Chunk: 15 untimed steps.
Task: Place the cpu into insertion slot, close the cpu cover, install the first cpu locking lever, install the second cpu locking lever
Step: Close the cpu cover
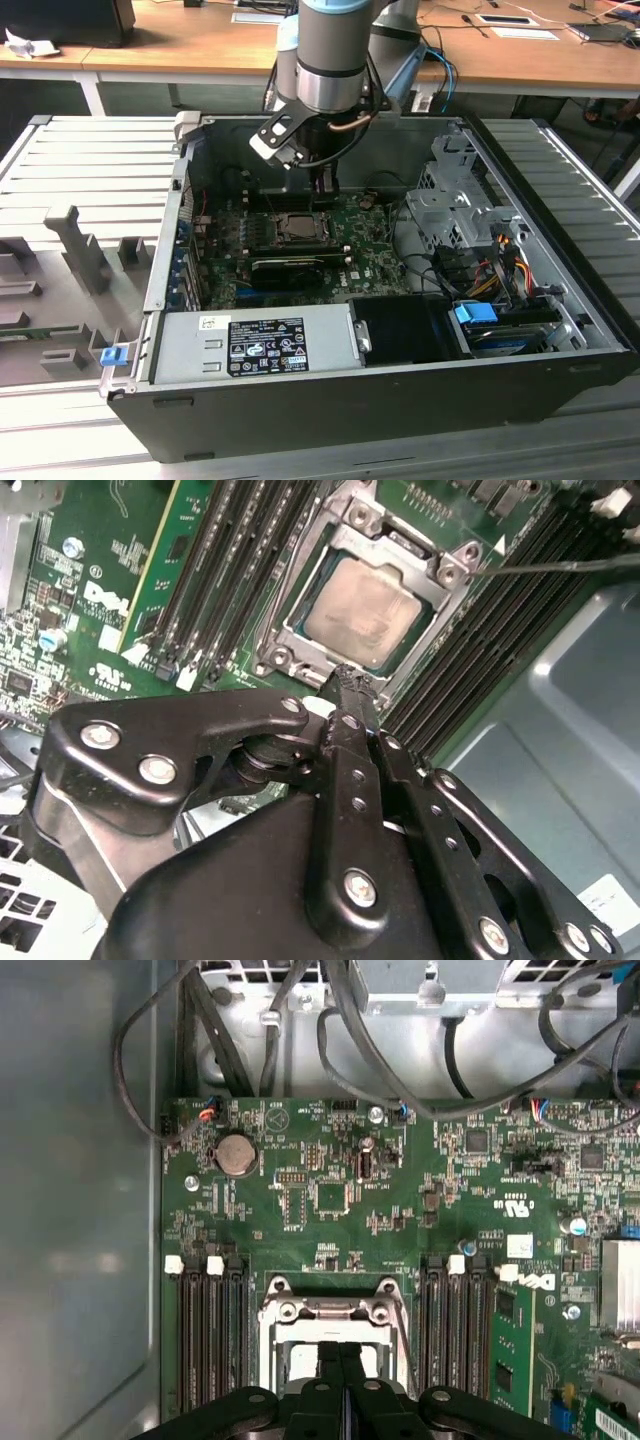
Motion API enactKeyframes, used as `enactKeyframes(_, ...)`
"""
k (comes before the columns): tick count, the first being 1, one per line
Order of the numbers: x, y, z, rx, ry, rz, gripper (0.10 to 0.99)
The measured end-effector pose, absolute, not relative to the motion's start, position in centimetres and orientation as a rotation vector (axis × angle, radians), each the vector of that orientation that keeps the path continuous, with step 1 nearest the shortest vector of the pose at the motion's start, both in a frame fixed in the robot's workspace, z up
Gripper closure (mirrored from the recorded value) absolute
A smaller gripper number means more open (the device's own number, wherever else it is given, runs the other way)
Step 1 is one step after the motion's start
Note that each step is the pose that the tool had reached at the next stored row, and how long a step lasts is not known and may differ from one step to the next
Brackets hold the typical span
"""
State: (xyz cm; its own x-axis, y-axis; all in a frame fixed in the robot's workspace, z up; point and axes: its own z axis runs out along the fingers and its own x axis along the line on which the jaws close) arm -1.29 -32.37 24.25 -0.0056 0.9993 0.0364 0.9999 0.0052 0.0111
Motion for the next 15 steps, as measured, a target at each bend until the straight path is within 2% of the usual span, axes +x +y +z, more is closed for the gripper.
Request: enactKeyframes(15, -3.7, -32.4, 24.0, -2.173, -2.237, -0.059, 0.980)
